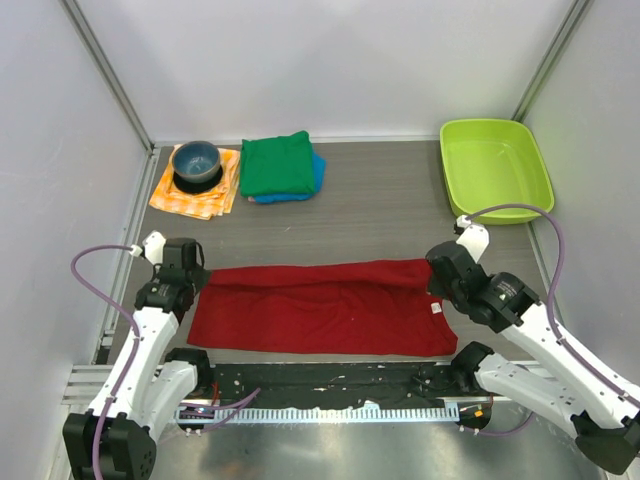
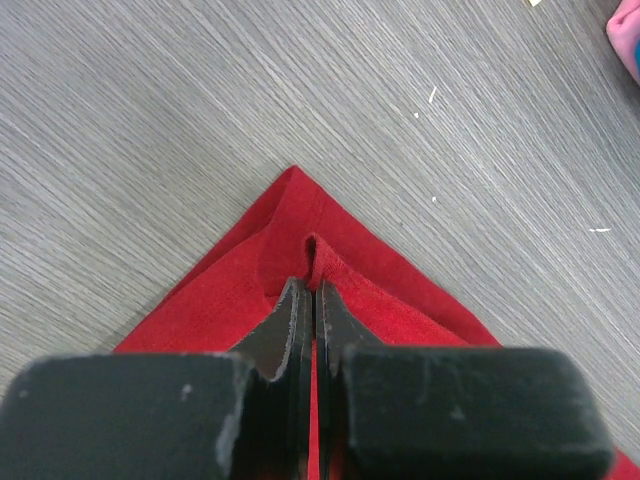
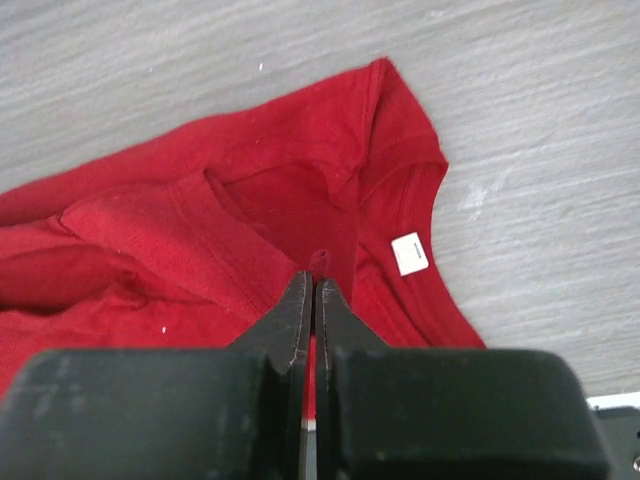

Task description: Fold and stack the t-shirts

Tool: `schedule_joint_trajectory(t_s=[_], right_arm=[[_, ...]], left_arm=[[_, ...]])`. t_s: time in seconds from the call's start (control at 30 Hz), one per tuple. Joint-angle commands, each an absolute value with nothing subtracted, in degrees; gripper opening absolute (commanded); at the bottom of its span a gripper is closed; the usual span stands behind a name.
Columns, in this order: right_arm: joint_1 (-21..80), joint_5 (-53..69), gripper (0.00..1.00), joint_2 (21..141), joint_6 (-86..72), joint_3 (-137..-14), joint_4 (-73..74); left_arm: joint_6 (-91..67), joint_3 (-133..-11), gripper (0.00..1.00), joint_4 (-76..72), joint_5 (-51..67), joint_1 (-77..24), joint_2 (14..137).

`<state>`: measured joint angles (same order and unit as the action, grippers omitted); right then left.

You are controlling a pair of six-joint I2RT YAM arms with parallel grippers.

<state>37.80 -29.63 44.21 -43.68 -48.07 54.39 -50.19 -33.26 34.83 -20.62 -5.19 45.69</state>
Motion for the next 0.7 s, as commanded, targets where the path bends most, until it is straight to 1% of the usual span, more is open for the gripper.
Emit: schedule_joint_trajectory(t_s=[0.0, 0.13, 0.3, 0.33, 0.37, 0.4, 0.43, 0.47, 0.5, 0.53, 0.57, 0.6, 0.67], right_arm=[[42.2, -29.8, 0.01, 42.4, -51.4, -49.4, 61.1], [45.1, -29.3, 0.01, 41.6, -55.7, -46.6, 64.9], [45.8, -25.7, 0.01, 38.2, -58.1, -42.5, 64.2], [45.8, -24.1, 0.01, 37.9, -58.1, -41.2, 63.5], [45.8, -23.6, 0.02, 37.7, -58.4, -40.7, 63.4], [45.9, -23.6, 0.12, 37.8, -58.6, -40.4, 63.5], [45.8, -23.7, 0.26, 38.1, -58.8, -40.3, 63.9], [45.9, -24.2, 0.38, 38.2, -58.9, -40.4, 63.8], [45.8, -24.5, 0.45, 38.2, -58.7, -40.8, 63.6], [45.8, -25.4, 0.49, 38.2, -58.5, -42.3, 62.8], [45.8, -26.6, 0.6, 38.4, -58.0, -43.2, 62.1], [45.8, -27.5, 0.74, 38.8, -56.2, -44.3, 61.0], [45.8, -29.2, 0.92, 42.3, -54.2, -46.4, 57.5]], left_arm=[[-50.4, -32.9, 0.0, 35.1, -22.8, -5.3, 44.8], [-50.7, -32.7, 0.0, 36.1, -22.3, -5.3, 44.1], [-51.4, -31.2, 0.0, 38.0, -20.7, -5.3, 41.8], [-52.1, -30.9, 0.05, 38.2, -20.2, -5.3, 41.4], [-52.7, -30.6, 0.18, 39.4, -20.0, -5.3, 40.4], [-53.3, -30.2, 0.38, 40.0, -19.3, -5.3, 39.9], [-54.6, -29.9, 0.99, 40.5, -18.8, -5.3, 39.5], [-55.2, -29.5, 1.0, 41.1, -18.0, -5.4, 39.0], [-55.4, -29.3, 1.0, 40.7, -15.1, -5.7, 38.2], [-55.8, -29.1, 1.0, 40.7, -13.9, -5.8, 37.7], [-57.2, -29.1, 1.0, 40.2, -12.7, -5.8, 37.3], [-57.6, -29.2, 1.0, 39.4, -11.6, -5.8, 36.2], [-57.3, -30.1, 1.0, 35.9, -11.0, -5.7, 35.9]])
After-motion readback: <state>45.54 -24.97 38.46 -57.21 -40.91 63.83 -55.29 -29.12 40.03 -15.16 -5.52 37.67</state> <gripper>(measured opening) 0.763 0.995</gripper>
